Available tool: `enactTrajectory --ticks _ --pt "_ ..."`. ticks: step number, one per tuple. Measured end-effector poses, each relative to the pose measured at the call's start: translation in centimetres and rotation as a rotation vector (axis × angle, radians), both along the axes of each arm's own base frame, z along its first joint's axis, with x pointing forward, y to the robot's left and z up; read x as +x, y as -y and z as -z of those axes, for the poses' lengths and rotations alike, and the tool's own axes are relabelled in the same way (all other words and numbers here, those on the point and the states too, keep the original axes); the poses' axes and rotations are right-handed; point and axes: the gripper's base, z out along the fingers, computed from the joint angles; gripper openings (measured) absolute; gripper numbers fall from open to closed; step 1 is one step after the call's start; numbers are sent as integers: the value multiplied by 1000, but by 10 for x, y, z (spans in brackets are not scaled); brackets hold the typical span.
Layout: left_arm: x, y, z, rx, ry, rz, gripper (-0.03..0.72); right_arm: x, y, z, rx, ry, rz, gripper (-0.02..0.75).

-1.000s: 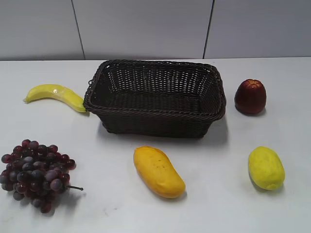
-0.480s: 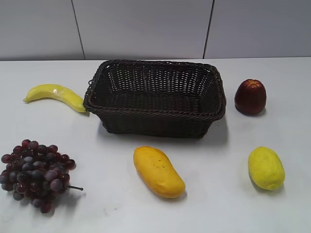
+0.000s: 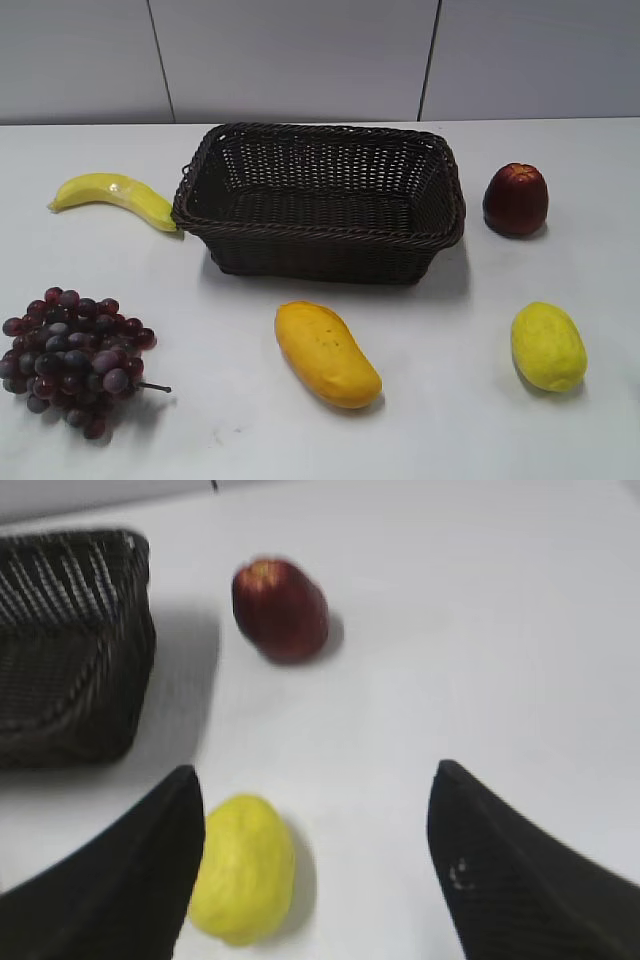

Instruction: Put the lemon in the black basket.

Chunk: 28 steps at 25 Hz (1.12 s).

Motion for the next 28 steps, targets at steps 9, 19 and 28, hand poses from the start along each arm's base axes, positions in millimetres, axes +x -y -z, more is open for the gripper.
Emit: enactTrajectory --ticks 9,19,28 --pt "0 0 0 0 0 0 235 69 -22 58 106 -462 -205 668" --pt "0 0 0 0 0 0 235 106 -30 113 89 -639 -234 652" --pt "0 0 0 0 0 0 235 127 -37 84 119 -631 -322 622"
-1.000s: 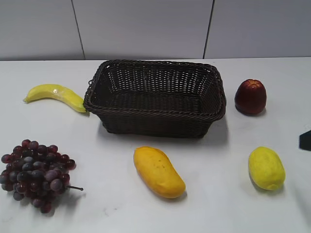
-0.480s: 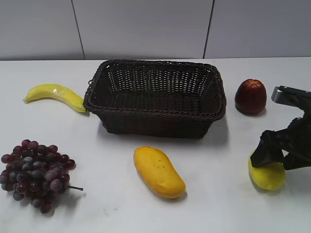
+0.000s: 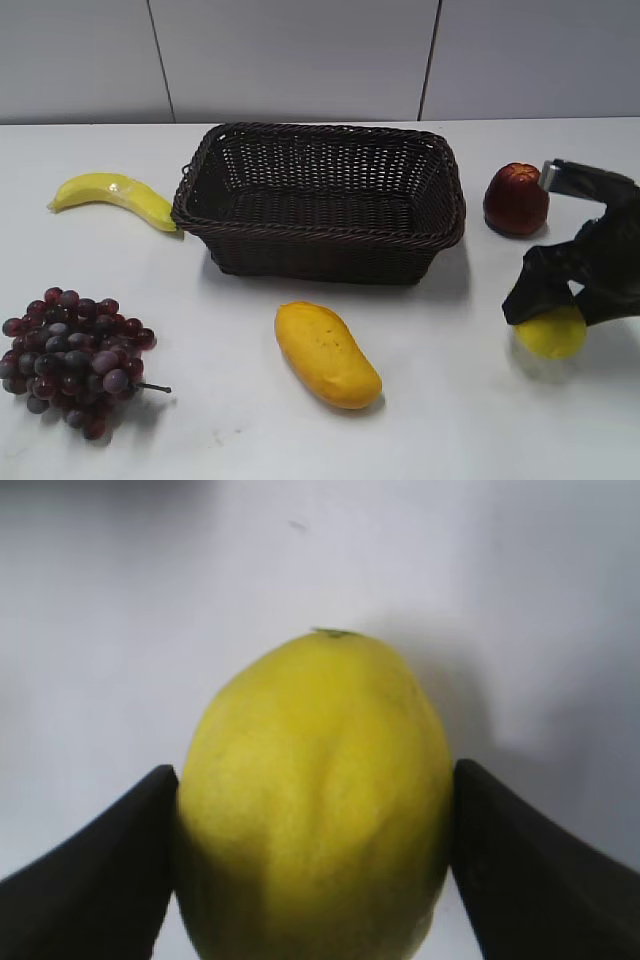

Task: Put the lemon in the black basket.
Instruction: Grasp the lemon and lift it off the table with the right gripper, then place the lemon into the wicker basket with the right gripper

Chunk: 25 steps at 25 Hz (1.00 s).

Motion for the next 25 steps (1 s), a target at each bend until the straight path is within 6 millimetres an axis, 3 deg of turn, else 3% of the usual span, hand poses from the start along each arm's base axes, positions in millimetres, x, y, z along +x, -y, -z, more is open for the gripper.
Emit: enactTrajectory --ticks 7,11,15,19,25 --pt "0 0 0 0 0 0 235 33 -14 -89 115 266 4 620" --pt "0 0 0 0 0 0 235 49 -43 -117 138 394 -60 620" --pt "0 0 0 0 0 0 235 64 -91 -115 151 443 -160 620" --pt "0 0 0 0 0 0 235 81 -134 -85 121 444 -244 619" --pt "0 0 0 0 0 0 235 103 -157 -32 11 437 -329 622"
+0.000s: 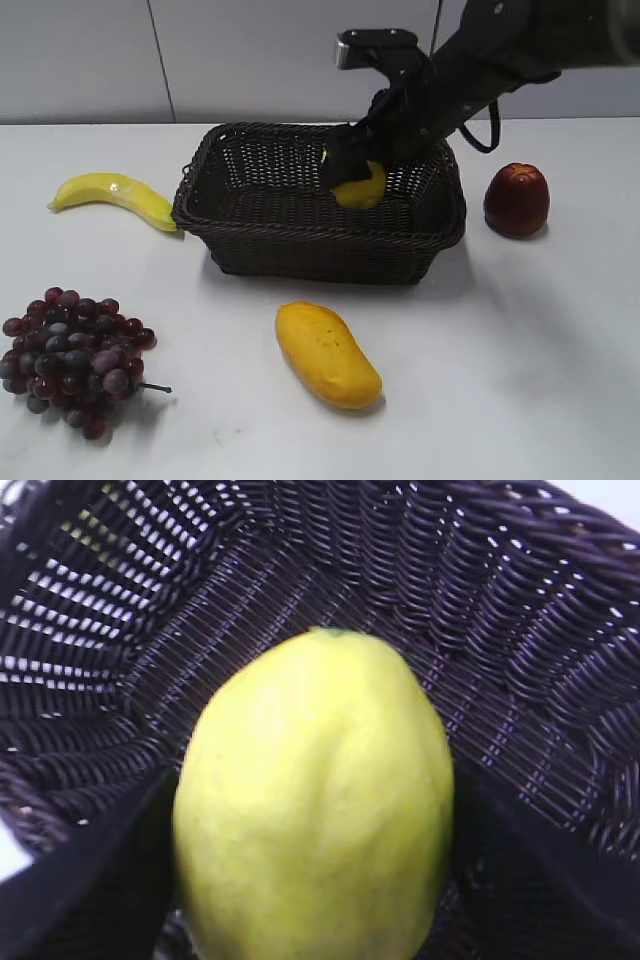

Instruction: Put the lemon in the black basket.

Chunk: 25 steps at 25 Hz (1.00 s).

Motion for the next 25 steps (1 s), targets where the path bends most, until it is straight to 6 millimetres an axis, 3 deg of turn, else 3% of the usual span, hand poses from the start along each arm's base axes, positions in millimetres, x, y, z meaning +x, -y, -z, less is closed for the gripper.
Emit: enactTrajectory --ticks 4,8,10,15,19,25 --pt "0 0 0 0 0 0 235 5 -1 13 -21 1 1 665" --pt "0 0 0 0 0 0 235 4 -2 0 -26 7 -27 665" --pt "0 0 0 0 0 0 235 4 -1 -19 -34 29 -56 665" --pt "0 0 0 0 0 0 235 -11 8 -94 -53 78 -73 663" --pt "0 0 0 0 0 0 235 -38 28 -141 -131 88 -63 652" --pt "0 0 0 0 0 0 235 -84 58 -192 -209 60 1 637"
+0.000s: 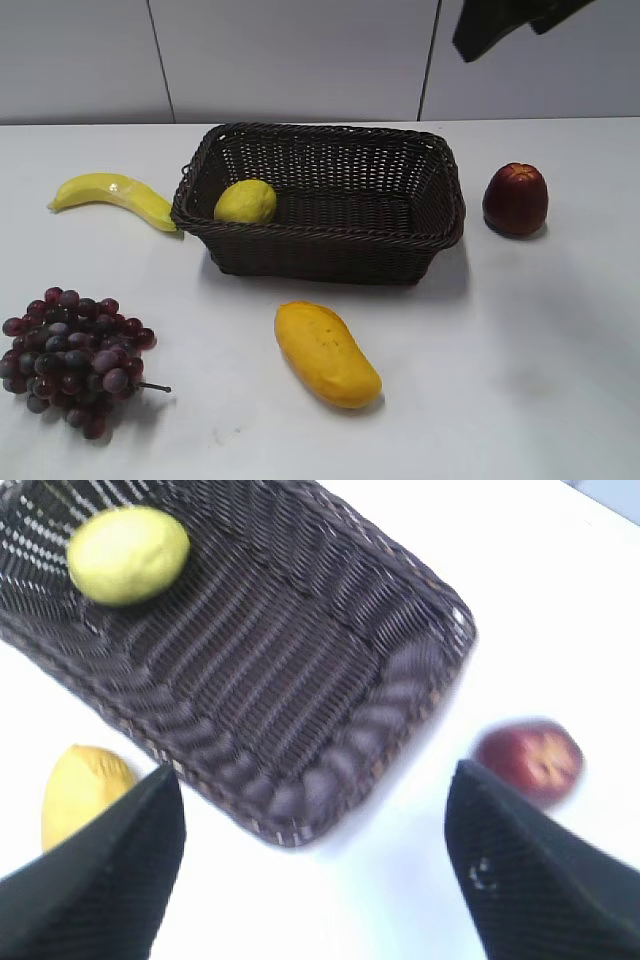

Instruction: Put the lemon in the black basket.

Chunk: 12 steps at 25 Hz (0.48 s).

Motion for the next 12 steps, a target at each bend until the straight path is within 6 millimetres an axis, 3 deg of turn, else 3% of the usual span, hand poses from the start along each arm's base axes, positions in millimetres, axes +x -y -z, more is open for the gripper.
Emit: enactTrajectory --ticks 5,8,12 --pt "0 0 0 0 0 0 235 -46 22 -19 9 -8 35 621" --pt "0 0 0 0 0 0 235 -84 40 -11 11 -31 57 613" --pt "0 0 0 0 0 0 235 -138 65 17 21 -41 79 600"
